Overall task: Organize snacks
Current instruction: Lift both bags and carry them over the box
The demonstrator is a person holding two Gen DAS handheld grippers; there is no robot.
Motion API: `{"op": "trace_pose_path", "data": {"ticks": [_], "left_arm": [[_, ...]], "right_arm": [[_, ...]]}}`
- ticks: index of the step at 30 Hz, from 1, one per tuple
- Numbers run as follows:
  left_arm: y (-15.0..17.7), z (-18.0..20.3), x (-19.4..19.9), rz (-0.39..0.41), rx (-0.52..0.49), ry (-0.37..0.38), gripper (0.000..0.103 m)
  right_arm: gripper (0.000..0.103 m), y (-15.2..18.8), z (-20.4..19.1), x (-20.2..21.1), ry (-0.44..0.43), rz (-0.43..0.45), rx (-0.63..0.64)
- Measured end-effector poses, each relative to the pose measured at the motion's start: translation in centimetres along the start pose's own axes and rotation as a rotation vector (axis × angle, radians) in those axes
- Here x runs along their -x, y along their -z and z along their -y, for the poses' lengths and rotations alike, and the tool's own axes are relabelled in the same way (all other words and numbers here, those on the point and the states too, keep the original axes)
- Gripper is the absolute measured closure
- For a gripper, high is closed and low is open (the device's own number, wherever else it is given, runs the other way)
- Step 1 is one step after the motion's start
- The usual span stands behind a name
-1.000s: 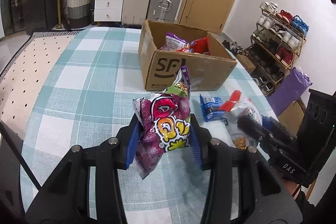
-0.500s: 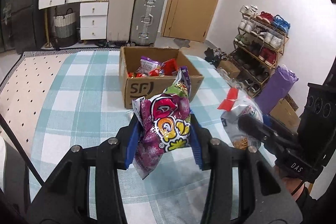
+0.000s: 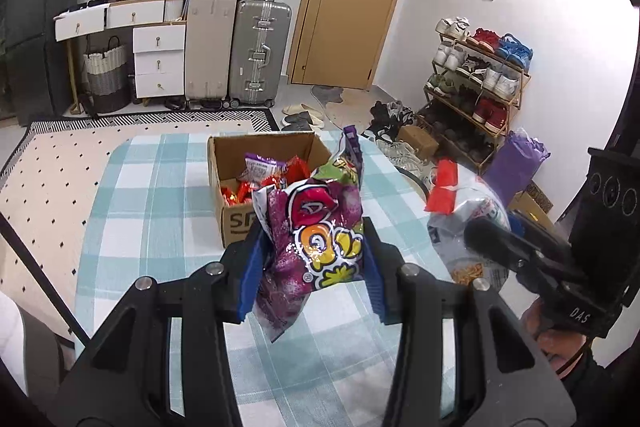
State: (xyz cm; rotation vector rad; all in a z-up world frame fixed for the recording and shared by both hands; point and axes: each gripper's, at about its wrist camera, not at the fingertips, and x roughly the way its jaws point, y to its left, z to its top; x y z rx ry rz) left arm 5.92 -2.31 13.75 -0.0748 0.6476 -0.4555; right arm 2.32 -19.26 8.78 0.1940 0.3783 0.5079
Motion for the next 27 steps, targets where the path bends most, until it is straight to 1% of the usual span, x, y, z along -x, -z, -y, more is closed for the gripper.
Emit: {"op": "trace_pose_path", "data": {"ticks": [3,7,11,14,20,23,27], "left_arm": [[-1.8,0.3,0.3,0.004,-0.01,-0.001,0.062],[-4.8,-0.1,0.2,0.014,0.012,0.009,0.062],[-7.8,-0.1,-0.3,0.018,-0.005,-0.001,0.062],[-10.1,0.0,-1.4,0.007,-0.015,-0.001,0.062],[-14.0,-0.1,-5.2,-0.02,-0.035,-0.01,0.061],[-15.3,-0.6,-8.3,-0.046,-0.03,-0.007,0.061],[-16.4,-1.7,-12.4,-0.073,-0.028,-0.012,0.061]], "right_arm": [[0.058,-1.9,-0.2,0.2,0.0,0.008,0.015],[0.058,-4.7,0.0,-0.4,0.004,0.007,0.018],[0.058,-7.5,1.0,-1.9,0.003,-0.007,0.007],[0.058,-9.4,2.0,-3.5,0.003,-0.023,-0.006],[0.058,-13.4,3.9,-7.2,0.028,-0.052,0.007],[0.058,-15.1,5.4,-9.5,0.038,-0.071,0.006],[0.058,-16.3,7.9,-13.1,0.059,-0.1,-0.001]]}}
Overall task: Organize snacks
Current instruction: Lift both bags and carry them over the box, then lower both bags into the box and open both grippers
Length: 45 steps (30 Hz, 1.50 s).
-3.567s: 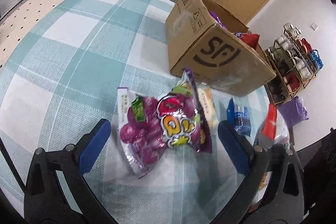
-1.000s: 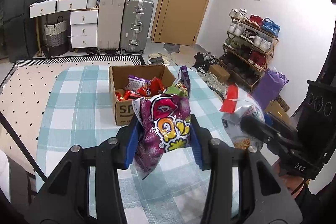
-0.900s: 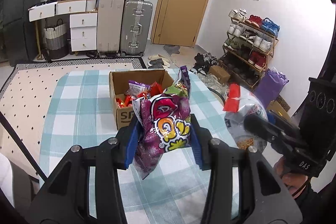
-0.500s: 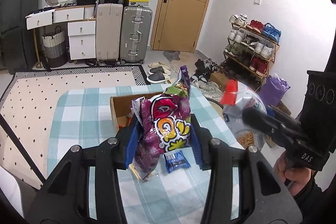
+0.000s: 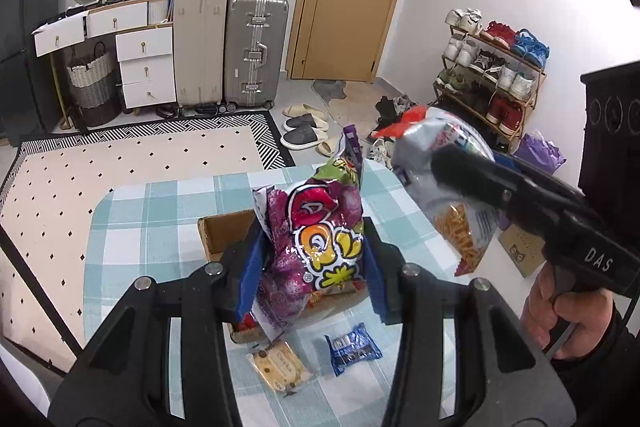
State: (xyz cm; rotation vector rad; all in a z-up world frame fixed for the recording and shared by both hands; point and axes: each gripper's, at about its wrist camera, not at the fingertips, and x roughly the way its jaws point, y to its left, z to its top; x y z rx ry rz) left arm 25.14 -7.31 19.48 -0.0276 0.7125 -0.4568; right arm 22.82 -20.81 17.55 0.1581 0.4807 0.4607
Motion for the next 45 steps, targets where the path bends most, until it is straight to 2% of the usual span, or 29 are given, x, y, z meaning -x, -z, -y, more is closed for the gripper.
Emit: {"op": "trace_pose_path", "data": {"ticks": [5,12,20,27,32,34,37,39,45], "left_arm": [[0.3,-2.0,-6.1,-0.045,0.012,-0.005,0.061],[2.2,-5.1,-14.4,-0.133,0.049,0.001,0.061],[4.4,-7.1,-19.9,-0.199,0.066,0.002,0.061],[5.4,-7.5,-22.3,-0.232,0.055,-0.016,0.058],[5.8,-7.7,-22.3,-0.242,0.058,-0.036,0.049],[5.7,-7.9,-22.1,-0.237,0.061,-0.033,0.048],[5.5,-8.1,-21.3,-0.218,0.06,-0.061,0.041],[5.5,-8.4,-20.6,-0.209,0.067,-0.064,0.039],[5.8,-9.1,-18.9,-0.203,0.077,-0.081,0.039]], "right_arm": [[0.058,-0.2,3.1,-5.3,0.027,-0.064,-0.01],[0.058,1.7,6.6,-11.2,0.046,-0.141,-0.029],[0.058,4.2,9.6,-15.3,0.06,-0.201,-0.058],[0.058,6.0,10.9,-17.0,0.075,-0.241,-0.075],[0.058,6.6,11.1,-18.4,0.085,-0.263,-0.069],[0.058,6.8,11.0,-18.5,0.085,-0.263,-0.07],[0.057,6.8,10.7,-18.8,0.087,-0.263,-0.059],[0.05,6.8,10.4,-18.9,0.091,-0.264,-0.051],[0.05,6.5,9.4,-17.7,0.099,-0.237,-0.033]]}}
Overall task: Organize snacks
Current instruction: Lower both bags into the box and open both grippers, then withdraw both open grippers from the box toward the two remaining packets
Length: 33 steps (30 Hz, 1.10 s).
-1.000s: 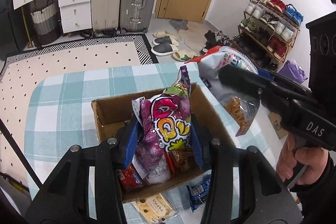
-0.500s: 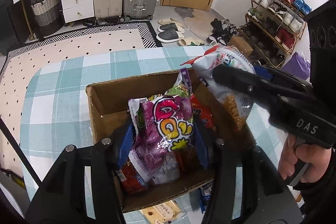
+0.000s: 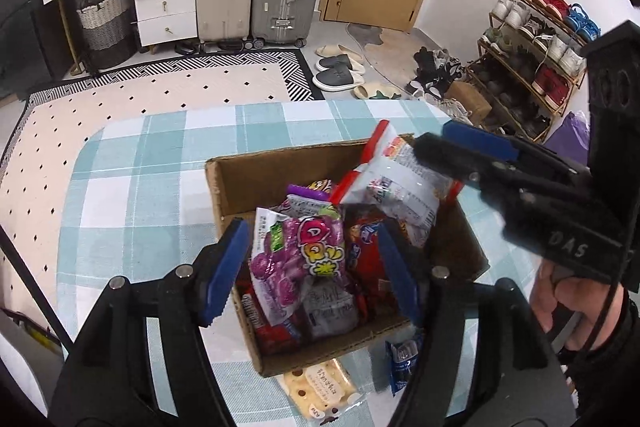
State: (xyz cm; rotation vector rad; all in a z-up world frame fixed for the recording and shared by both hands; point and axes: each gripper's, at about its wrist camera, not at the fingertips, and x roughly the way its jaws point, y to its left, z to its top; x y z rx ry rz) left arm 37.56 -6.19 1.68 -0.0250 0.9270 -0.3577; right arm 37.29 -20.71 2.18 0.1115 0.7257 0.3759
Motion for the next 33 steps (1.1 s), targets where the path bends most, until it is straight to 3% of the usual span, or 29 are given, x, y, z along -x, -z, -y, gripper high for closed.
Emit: {"op": "trace_pose_path", "data": {"ticks": [12,15,18,25,30,33], "left_arm": [[3.0,0.7,5.0,0.056,0.006,-0.025,0.039],[4.1,1.3,7.2,0.101,-0.006,-0.051,0.037],[5.4,2.0,9.6,0.163,-0.002,-0.071,0.026],[9.0,4.8,15.2,0.306,-0.047,-0.121,0.021],[11.4,7.1,18.2,0.374,-0.082,-0.166,0.019],[13.0,8.2,20.0,0.41,-0.107,-0.192,0.016]], "right_arm": [[0.049,0.5,-1.9,7.3,-0.007,0.088,0.046],[0.041,1.4,-2.8,10.1,-0.017,0.127,0.067],[0.034,2.8,-3.8,12.9,-0.023,0.18,0.088],[0.012,7.5,-6.2,18.3,-0.056,0.247,0.11],[0.011,10.6,-7.4,20.9,-0.075,0.281,0.092],[0.005,12.3,-8.0,22.2,-0.07,0.303,0.08]]}}
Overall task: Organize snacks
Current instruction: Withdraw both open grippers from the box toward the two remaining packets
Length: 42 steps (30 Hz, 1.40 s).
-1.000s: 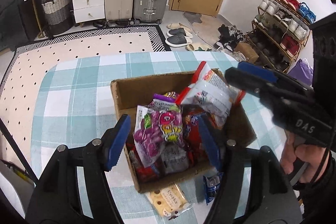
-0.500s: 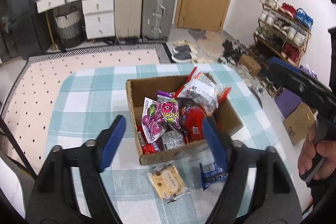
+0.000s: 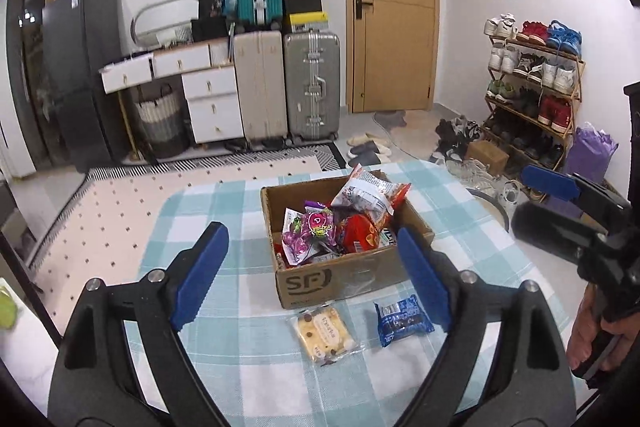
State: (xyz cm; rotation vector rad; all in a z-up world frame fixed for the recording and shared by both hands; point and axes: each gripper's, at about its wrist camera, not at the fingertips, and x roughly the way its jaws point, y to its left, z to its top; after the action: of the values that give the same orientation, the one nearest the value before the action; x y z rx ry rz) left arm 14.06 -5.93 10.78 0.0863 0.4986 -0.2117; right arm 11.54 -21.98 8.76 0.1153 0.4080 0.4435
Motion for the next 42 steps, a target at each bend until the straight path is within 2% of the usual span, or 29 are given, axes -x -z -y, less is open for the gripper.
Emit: {"op": "trace_pose_path", "data": {"ticks": [3,4,9,17,25,29,42], "left_arm": [[0.8,0.3,2.1,0.033,0.0,-0.01,0.007],[1.0,0.2,2.5,0.045,0.005,-0.018,0.001],[2.9,-0.2,5.0,0.108,0.021,-0.033,0.001],[7.7,-1.6,5.5,0.119,0.058,-0.051,0.001],[12.5,-3.7,2.1,0.048,0.136,-0.048,0.001],[14.3,-3.9,-0.3,0.004,0.137,-0.052,0.001],[16.9,-4.0,-5.7,-0.042,0.15,-0.026,0.001]], "right_arm": [[0.004,1.2,-0.6,1.6,0.006,0.016,-0.009],[0.003,1.6,-0.9,2.0,0.012,0.02,-0.011],[0.002,3.8,-1.6,3.8,0.032,0.047,-0.013],[0.001,8.1,-1.5,4.2,0.093,0.073,-0.023],[0.001,12.9,-0.4,3.2,0.126,0.028,-0.078],[0.001,14.7,0.1,2.1,0.14,-0.004,-0.081],[0.001,16.3,1.5,-0.2,0.187,-0.043,-0.094]]}}
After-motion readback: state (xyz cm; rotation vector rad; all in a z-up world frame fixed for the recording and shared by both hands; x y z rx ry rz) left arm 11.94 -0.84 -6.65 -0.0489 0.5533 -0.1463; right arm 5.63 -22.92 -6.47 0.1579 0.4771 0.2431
